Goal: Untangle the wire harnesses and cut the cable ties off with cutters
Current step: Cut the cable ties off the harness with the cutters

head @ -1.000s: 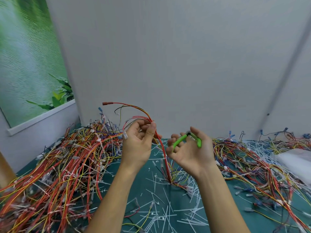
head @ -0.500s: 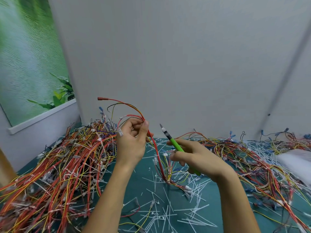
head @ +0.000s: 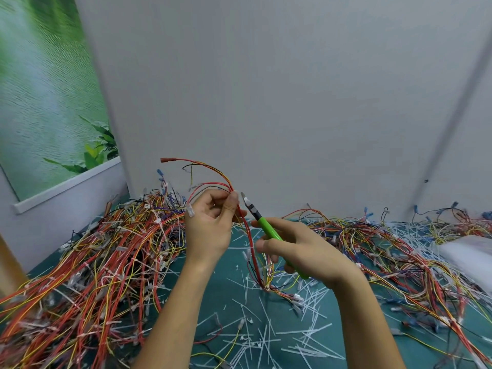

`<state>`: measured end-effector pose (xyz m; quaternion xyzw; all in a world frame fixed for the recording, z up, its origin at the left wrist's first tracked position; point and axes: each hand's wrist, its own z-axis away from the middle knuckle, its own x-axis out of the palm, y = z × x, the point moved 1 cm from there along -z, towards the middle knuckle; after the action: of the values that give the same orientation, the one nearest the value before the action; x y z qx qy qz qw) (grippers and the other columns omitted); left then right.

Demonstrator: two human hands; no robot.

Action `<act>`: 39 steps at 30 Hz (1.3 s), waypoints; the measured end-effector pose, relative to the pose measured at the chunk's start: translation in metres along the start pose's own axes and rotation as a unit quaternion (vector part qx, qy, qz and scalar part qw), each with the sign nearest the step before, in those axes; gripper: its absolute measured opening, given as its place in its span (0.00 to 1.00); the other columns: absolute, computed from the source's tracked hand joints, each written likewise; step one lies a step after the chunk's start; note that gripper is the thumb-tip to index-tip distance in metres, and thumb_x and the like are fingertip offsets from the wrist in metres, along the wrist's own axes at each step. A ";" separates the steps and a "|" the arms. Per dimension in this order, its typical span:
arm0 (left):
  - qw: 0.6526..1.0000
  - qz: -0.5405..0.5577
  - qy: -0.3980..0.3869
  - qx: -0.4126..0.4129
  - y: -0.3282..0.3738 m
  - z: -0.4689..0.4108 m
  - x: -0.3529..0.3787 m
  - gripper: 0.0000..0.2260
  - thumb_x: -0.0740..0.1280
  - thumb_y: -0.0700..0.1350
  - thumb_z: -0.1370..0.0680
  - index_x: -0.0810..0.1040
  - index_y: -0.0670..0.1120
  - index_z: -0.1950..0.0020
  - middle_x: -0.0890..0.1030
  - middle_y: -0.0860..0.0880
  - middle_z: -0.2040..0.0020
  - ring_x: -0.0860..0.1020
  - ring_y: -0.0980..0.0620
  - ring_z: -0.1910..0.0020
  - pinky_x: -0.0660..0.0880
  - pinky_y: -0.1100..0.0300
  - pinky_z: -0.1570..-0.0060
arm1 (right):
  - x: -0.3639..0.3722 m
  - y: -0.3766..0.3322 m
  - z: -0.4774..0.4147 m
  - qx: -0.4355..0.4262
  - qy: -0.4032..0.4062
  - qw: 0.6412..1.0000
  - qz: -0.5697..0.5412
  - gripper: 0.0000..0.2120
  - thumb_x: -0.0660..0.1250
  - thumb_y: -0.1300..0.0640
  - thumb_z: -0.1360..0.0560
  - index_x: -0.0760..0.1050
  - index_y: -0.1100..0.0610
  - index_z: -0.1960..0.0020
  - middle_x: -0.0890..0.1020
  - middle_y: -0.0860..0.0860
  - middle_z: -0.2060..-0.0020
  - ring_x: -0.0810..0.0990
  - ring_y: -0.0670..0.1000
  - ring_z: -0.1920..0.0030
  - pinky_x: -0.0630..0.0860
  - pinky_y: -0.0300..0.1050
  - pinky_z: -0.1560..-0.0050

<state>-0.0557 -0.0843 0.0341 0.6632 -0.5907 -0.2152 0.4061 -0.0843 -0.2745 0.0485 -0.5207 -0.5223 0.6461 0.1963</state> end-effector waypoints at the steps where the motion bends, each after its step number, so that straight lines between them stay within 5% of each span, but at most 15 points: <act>1: 1.000 0.004 0.000 0.000 0.001 0.000 0.000 0.03 0.71 0.51 0.23 0.81 0.55 0.56 0.85 0.47 0.59 0.86 0.46 0.60 0.83 0.55 0.60 | 0.000 0.001 0.000 0.001 0.005 1.000 0.003 0.21 0.70 0.43 0.26 0.76 0.40 0.33 0.82 0.35 0.61 0.80 0.39 0.60 0.73 0.31 0.63; 5: 1.000 0.005 0.000 0.007 0.001 0.001 0.002 0.03 0.72 0.50 0.23 0.81 0.54 0.56 0.85 0.47 0.59 0.86 0.45 0.60 0.83 0.53 0.59 | 0.002 0.000 -0.002 -0.005 0.022 1.000 0.012 0.22 0.69 0.38 0.28 0.76 0.38 0.35 0.83 0.40 0.58 0.81 0.41 0.57 0.74 0.33 0.62; 9: 1.000 -0.011 0.009 0.016 -0.001 0.001 0.003 0.04 0.72 0.51 0.23 0.81 0.52 0.56 0.85 0.48 0.60 0.86 0.48 0.61 0.83 0.54 0.58 | 0.005 0.002 -0.004 -0.017 0.040 0.999 0.029 0.24 0.69 0.36 0.29 0.75 0.40 0.35 0.84 0.46 0.49 0.84 0.49 0.47 0.80 0.51 0.43; 11: 0.999 -0.011 0.022 0.021 0.000 0.001 0.002 0.04 0.72 0.51 0.23 0.81 0.53 0.56 0.85 0.50 0.61 0.85 0.51 0.62 0.82 0.60 0.60 | 0.005 0.002 -0.003 -0.024 0.035 0.999 0.029 0.24 0.70 0.37 0.30 0.76 0.41 0.35 0.84 0.45 0.51 0.84 0.49 0.49 0.80 0.53 0.41; 17: 1.000 -0.011 0.014 0.016 0.000 0.001 0.003 0.05 0.72 0.50 0.23 0.81 0.50 0.55 0.86 0.49 0.61 0.86 0.50 0.62 0.81 0.60 0.60 | 0.003 0.004 -0.004 -0.035 0.059 0.997 0.047 0.25 0.71 0.36 0.30 0.74 0.39 0.34 0.84 0.45 0.52 0.84 0.50 0.50 0.82 0.53 0.44; 24: 1.000 -0.024 0.006 0.005 0.002 0.003 0.003 0.07 0.71 0.51 0.23 0.82 0.47 0.53 0.85 0.45 0.60 0.86 0.43 0.59 0.84 0.47 0.55 | 0.007 0.003 -0.006 -0.057 0.073 0.995 0.033 0.18 0.70 0.37 0.25 0.76 0.40 0.36 0.84 0.50 0.51 0.84 0.52 0.51 0.81 0.51 0.47; 30: 1.000 -0.015 0.004 0.014 0.005 0.005 0.007 0.03 0.70 0.45 0.21 0.84 0.49 0.50 0.87 0.50 0.59 0.86 0.49 0.60 0.83 0.57 0.58 | 0.008 -0.003 -0.005 -0.063 0.060 0.995 -0.045 0.11 0.70 0.47 0.20 0.80 0.43 0.38 0.83 0.44 0.64 0.77 0.40 0.69 0.71 0.32 0.69; 39: 0.991 -0.080 0.022 0.105 0.005 0.009 0.010 0.05 0.70 0.41 0.19 0.84 0.50 0.48 0.84 0.49 0.58 0.85 0.51 0.60 0.81 0.61 0.58 | 0.018 -0.005 -0.010 -0.053 0.043 0.992 -0.102 0.13 0.68 0.44 0.23 0.80 0.40 0.39 0.82 0.49 0.61 0.75 0.50 0.65 0.71 0.47 0.68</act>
<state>-0.0636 -0.0959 0.0352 0.7523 -0.5456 -0.1688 0.3285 -0.0842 -0.2539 0.0459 -0.5020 -0.5974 0.5709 0.2551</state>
